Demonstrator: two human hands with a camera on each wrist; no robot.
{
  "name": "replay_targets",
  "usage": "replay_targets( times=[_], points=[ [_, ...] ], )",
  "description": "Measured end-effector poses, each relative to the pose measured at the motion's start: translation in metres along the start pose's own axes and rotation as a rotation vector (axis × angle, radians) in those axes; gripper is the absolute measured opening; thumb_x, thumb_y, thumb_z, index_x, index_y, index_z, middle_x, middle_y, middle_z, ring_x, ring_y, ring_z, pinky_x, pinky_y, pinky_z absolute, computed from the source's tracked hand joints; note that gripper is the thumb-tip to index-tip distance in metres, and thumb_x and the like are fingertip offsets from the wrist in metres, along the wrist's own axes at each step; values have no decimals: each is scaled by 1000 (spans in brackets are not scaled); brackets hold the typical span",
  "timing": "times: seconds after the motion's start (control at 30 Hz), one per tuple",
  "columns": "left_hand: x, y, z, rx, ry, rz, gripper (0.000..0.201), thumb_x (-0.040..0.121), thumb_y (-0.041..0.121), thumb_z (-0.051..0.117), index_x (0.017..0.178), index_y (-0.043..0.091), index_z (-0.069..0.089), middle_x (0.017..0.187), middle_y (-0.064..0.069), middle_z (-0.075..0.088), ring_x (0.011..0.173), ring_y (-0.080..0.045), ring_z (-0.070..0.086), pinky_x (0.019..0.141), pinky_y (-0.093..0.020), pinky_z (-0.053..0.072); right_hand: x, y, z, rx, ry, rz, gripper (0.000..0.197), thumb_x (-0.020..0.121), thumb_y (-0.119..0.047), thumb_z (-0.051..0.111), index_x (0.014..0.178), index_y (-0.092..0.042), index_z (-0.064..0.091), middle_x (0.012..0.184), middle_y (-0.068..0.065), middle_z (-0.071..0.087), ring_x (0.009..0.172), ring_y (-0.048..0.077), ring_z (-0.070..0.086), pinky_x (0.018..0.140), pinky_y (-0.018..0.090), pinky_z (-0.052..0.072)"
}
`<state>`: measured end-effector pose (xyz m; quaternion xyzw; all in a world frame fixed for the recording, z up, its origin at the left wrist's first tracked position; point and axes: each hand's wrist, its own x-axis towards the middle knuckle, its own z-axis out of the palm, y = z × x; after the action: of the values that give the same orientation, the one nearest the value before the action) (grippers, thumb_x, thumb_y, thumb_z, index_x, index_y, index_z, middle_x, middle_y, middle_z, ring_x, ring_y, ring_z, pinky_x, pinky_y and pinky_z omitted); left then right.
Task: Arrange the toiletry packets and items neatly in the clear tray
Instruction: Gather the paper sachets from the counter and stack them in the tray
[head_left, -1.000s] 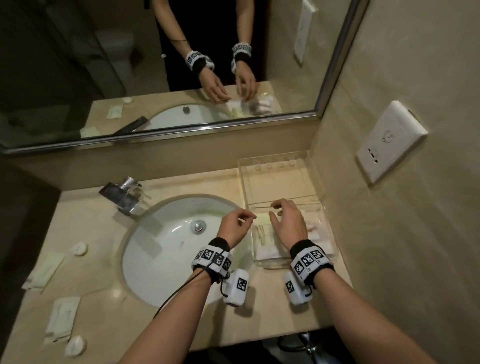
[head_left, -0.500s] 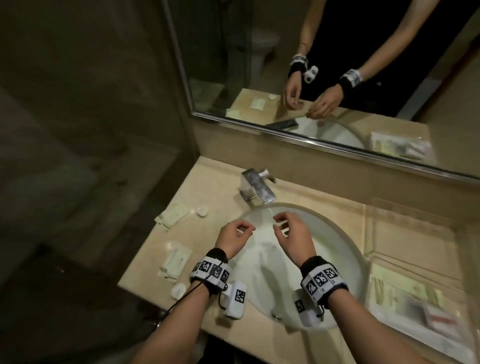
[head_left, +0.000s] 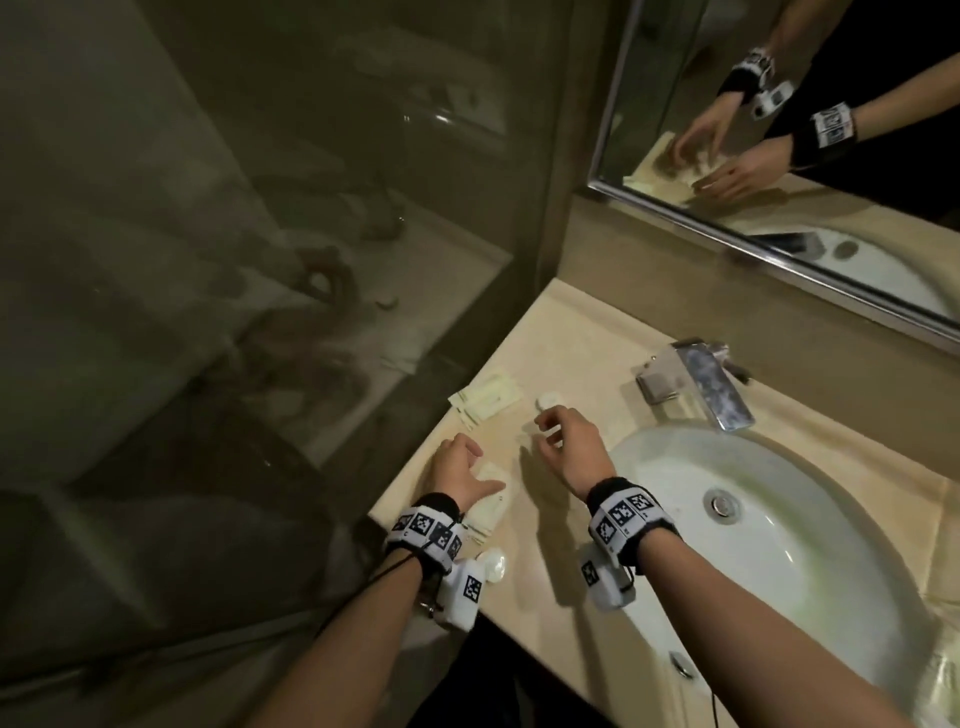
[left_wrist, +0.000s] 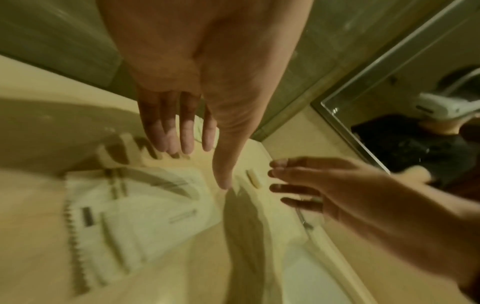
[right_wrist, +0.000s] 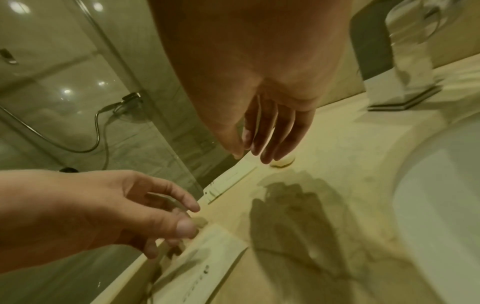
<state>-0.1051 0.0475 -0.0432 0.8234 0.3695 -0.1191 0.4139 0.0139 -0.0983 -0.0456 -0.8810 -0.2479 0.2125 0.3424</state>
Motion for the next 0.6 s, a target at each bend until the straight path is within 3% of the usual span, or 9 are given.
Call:
replay_targets(
  times=[0.17,0.3,0.37,0.47,0.6],
  points=[
    [-3,-15,10,266,19,26,74,53,41,89,107,17,44,112,-2,50,106,-22,49,96,-35,43,17,-9,26,-48,-69,20,17,92,-21,57,109,-19,57,114,3,61,92,19,62,87,38,54],
    [3,-21,8,234,28,-13,65,63,37,85,109,15,45,115,-7,57,112,-26,51,97,-37,44,33,-25,33,-125,-83,-8,30,93,-15,54,122,-17,55,127,6,57,108,24,58,96,36,48],
    [4,-24,4,225,15,-36,63,70,37,80,118,11,49,121,-10,58,117,-28,50,100,-38,43,42,-33,37,-198,-107,-53,40,92,-10,52,131,-16,51,136,6,53,120,26,54,104,35,43],
    [8,-31,-5,143,2,-54,67,75,42,76,128,9,53,125,-11,60,118,-27,54,101,-36,45,52,-43,43,-321,-166,-145,54,94,-10,47,147,-18,37,156,4,35,141,25,37,117,40,29],
    [13,-42,-20,-57,37,-111,57,74,33,78,121,6,60,118,-9,68,110,-23,63,96,-34,50,54,-44,50,-559,-331,-195,64,98,-17,42,155,-22,14,164,0,10,151,23,12,120,43,12]
  ],
)
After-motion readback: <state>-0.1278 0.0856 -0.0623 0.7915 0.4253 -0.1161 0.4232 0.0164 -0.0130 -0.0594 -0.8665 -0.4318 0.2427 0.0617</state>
